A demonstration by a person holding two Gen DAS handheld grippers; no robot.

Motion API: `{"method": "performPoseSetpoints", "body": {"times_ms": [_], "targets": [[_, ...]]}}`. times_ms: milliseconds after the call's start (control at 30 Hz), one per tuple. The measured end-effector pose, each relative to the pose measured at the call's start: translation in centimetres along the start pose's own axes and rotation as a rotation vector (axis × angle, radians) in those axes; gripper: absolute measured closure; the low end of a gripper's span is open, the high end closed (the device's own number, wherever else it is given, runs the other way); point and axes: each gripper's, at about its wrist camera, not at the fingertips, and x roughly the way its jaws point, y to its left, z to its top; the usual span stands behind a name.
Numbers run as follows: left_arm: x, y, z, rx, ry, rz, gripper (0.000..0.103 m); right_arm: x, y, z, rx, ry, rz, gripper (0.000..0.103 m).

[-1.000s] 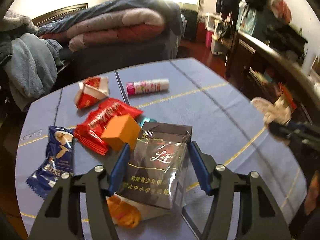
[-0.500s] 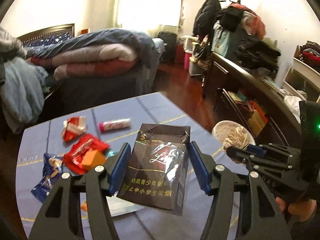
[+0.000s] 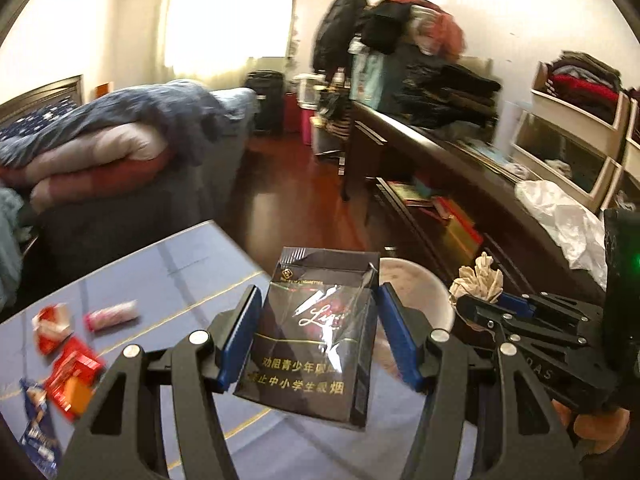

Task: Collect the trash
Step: 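Carry the pack and tan paper over the pink bin and open both tools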

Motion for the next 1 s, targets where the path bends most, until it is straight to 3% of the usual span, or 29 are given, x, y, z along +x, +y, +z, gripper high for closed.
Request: {"method": "performPoseSetpoints", "body": {"times_ms": [433, 767, 967, 1000], "targets": [[10.0, -7.2, 3.6, 0.08, 0.049, -0.156, 0.043, 3.0, -8.0, 1.2, 0.121, -0.02, -0.131, 0.078], [18.7, -7.6, 3.6, 0.036, 0.156, -0.212, 0.042, 9.0, -11.7, 0.4, 0.171, 0.027, -0.142, 0.078], [22.2, -6.6, 3.2, -0.03, 0.209, -0.257, 0.035, 12.5, -12.1, 0.0, 0.152, 0.06, -0.151, 0.072], [22.3, -6.5, 3.2, -0.04, 0.21, -0.266, 0.033, 12.9, -12.1, 0.0, 0.147, 0.062, -0.161, 0.067]]}}
